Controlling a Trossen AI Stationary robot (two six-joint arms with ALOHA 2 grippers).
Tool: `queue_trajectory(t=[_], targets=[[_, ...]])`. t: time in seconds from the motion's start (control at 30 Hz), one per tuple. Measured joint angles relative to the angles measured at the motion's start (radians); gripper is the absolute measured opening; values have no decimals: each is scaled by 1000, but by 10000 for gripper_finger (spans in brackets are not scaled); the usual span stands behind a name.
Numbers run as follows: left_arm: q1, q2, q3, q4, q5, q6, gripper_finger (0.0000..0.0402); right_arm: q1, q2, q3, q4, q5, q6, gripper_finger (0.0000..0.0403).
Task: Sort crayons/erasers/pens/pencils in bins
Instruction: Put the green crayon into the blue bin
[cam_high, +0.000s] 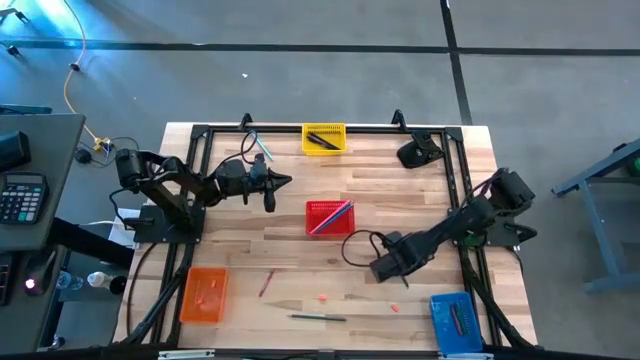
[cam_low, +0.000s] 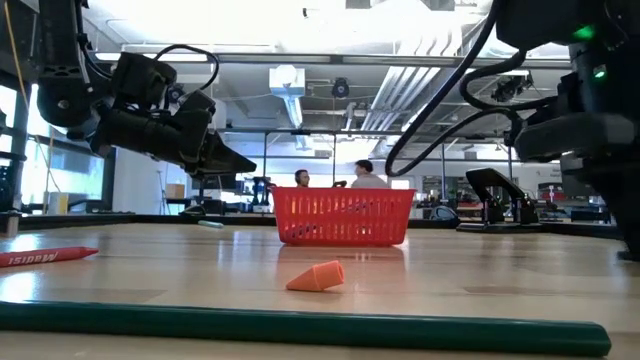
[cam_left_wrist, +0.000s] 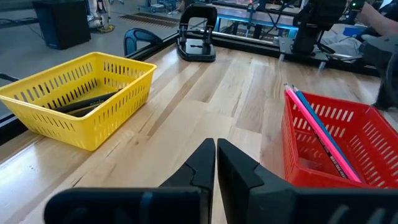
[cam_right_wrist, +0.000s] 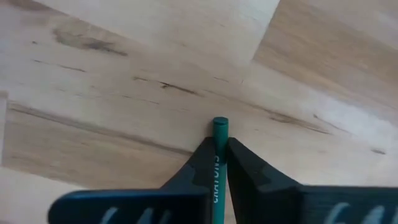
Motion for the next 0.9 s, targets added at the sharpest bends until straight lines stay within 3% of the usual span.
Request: queue_trajectory(t=[0.23, 0.43, 0.6, 0.9], targets=[[0, 0, 0, 0, 0, 0, 7, -4, -163, 5, 0, -18, 11, 13], [0, 0, 0, 0, 0, -5, 7, 56, -284, 58, -52, -76, 80, 13], [0, 0, 0, -2, 0, -5, 7, 190, -303, 122, -140, -95, 270, 13], [0, 0, 0, -6, 0, -5, 7, 482, -276, 100, -152, -137, 602, 13]])
